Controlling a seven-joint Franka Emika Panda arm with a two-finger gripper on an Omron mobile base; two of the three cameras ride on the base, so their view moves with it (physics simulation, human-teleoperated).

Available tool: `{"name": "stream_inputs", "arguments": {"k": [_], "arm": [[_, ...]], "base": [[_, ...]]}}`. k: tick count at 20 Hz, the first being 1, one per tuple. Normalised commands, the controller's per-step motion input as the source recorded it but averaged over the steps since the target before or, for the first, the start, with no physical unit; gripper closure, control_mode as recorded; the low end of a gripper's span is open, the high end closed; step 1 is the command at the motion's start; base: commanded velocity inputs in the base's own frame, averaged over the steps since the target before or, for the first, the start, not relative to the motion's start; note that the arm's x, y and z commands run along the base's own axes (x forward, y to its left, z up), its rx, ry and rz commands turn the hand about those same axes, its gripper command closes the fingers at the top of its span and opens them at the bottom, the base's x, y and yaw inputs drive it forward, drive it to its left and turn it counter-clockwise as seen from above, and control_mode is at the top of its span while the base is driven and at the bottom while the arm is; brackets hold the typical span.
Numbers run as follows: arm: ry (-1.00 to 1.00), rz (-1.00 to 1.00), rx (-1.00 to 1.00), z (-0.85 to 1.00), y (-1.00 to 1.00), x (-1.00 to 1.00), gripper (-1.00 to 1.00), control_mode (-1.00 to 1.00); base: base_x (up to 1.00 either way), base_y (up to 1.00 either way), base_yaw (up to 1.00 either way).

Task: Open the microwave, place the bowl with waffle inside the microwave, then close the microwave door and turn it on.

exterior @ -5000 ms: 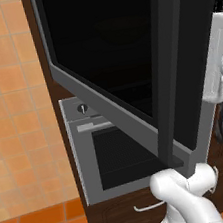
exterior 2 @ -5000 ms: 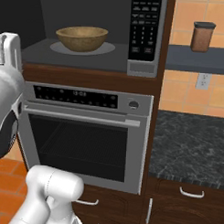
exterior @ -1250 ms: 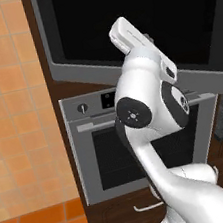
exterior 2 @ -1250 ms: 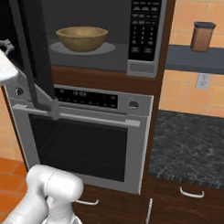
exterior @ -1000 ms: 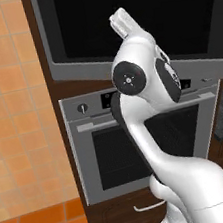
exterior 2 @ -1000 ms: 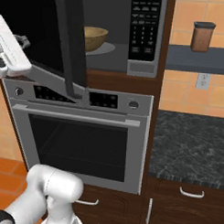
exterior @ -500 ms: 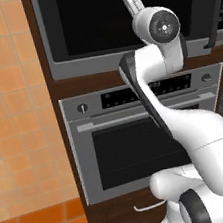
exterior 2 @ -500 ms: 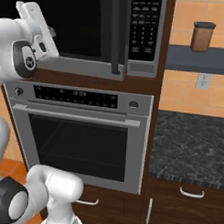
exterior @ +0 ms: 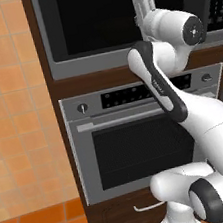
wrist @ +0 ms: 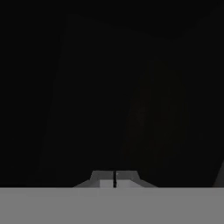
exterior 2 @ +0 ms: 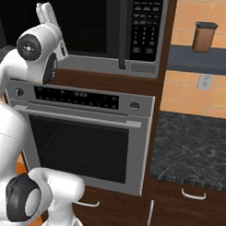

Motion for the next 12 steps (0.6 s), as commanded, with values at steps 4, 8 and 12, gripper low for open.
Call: {"name": "stream_inputs", "arguments": {"k": [4, 8, 12], "arm": [[0.08, 0.13, 0.26, 0.02, -0.26, 0.52, 1.00, -1.00], [-0.02, 0.02, 0.17, 0.00, -0.26, -0.15, 1.00, -1.00], [-0.15, -0.02, 0.14, 0.29, -0.54, -1.00, 1.00, -1.00]], "base": [[0.00, 0.00, 0.00], [0.00, 0.00, 0.00], [0.00, 0.00, 0.00]]}}
